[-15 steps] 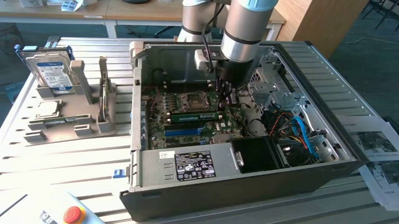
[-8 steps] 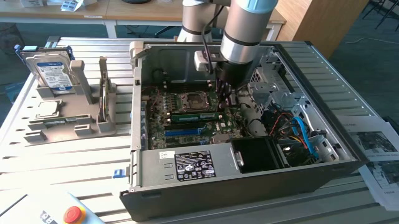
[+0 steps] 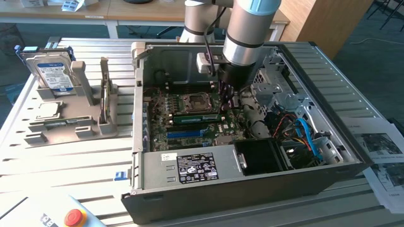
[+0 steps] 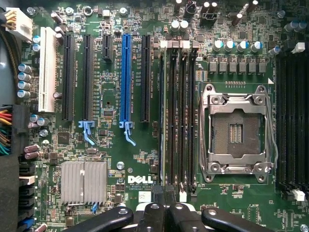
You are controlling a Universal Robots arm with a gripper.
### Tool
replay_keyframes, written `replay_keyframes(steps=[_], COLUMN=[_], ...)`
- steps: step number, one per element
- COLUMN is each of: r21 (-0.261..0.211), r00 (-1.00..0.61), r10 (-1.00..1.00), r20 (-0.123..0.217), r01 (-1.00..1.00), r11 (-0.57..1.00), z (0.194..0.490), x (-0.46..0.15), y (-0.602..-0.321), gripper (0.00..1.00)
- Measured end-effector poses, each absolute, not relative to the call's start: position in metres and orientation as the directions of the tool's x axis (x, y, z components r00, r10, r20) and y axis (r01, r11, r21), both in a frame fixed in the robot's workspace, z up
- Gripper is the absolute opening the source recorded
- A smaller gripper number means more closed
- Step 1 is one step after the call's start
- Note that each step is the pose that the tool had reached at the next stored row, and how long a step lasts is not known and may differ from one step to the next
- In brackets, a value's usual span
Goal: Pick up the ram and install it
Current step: 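Press down the ram until it locks into place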
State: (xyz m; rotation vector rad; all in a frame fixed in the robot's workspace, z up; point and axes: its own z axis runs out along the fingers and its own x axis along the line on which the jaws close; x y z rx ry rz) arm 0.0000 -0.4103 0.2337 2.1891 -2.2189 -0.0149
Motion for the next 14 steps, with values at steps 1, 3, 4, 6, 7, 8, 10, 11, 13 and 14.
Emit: replay_keyframes(steps=[1, 3, 4, 6, 7, 8, 10, 11, 13, 14], r21=[0.024, 0.024, 0.024, 0.024, 0.024, 0.024, 0.024, 0.024, 0.024, 0.024], r00=[-0.013, -0.013, -0.013, -0.013, -0.013, -0.013, -0.013, -0.013, -0.013, -0.013], r10=[-1.000, -1.000, -1.000, -1.000, -1.000, -1.000, -1.000, -1.000, -1.000, -1.000], r20=[0.010, 0.011, 0.011, 0.011, 0.011, 0.010, 0.011, 0.011, 0.011, 0.011], r01=[-1.000, -1.000, -1.000, -1.000, -1.000, -1.000, -1.000, -1.000, -1.000, -1.000], r11=[0.014, 0.014, 0.014, 0.014, 0.014, 0.014, 0.014, 0.014, 0.014, 0.014], z=[0.2333, 0.2326, 0.2324, 0.2324, 0.2324, 0.2322, 0.2321, 0.2321, 0.2321, 0.2321], x=[0.0000, 0.0000, 0.0000, 0.0000, 0.0000, 0.0000, 0.0000, 0.0000, 0.0000, 0.0000], y=[-0.4103, -0.4103, -0.4103, -0.4103, -0.4103, -0.4098, -0.4088, -0.4084, -0.4082, -0.4082], gripper=[0.10, 0.10, 0.10, 0.10, 0.10, 0.10, 0.10, 0.10, 0.10, 0.10])
